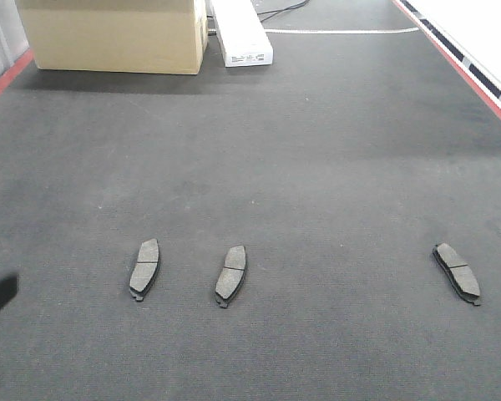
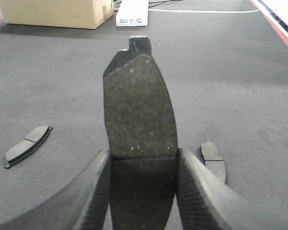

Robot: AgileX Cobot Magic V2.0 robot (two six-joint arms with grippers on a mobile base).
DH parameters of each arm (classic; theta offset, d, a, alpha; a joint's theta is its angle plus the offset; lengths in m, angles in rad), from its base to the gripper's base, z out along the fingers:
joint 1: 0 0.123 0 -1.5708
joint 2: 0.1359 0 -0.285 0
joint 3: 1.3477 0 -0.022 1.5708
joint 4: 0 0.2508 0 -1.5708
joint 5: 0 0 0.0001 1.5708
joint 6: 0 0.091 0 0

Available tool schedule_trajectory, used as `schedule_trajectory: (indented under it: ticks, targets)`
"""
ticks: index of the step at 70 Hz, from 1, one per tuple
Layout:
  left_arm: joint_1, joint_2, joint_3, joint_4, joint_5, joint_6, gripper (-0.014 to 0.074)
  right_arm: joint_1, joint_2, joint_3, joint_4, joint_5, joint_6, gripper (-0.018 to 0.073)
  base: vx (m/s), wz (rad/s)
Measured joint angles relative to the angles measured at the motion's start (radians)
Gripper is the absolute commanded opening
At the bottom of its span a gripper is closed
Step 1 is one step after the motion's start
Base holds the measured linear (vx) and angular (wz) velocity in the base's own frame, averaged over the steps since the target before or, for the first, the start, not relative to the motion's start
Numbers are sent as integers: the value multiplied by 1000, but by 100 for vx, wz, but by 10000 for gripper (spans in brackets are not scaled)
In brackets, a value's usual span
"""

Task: Move and align brake pads A on conveyor
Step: 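Open the left gripper and raise it away from the placed pad, then swing the right gripper with its brake pad over the belt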

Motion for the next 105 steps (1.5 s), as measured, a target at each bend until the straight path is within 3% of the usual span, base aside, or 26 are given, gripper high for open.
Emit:
schedule_trajectory:
  ticks: [20,82,95,105]
  targets:
    - [0,-180,162,0,-79,0,354,0,0,0,0,0,0,3,0,0]
    - [0,-185,165,0,-84,0,354,0,8,0,1,-17,3,4,0,0]
    - [0,-185,165,0,-84,0,354,0,188,-85,10,-37,3,9,0,0]
    - [0,-185,168,0,-84,0,354,0,440,-214,87,-38,3,11,0,0]
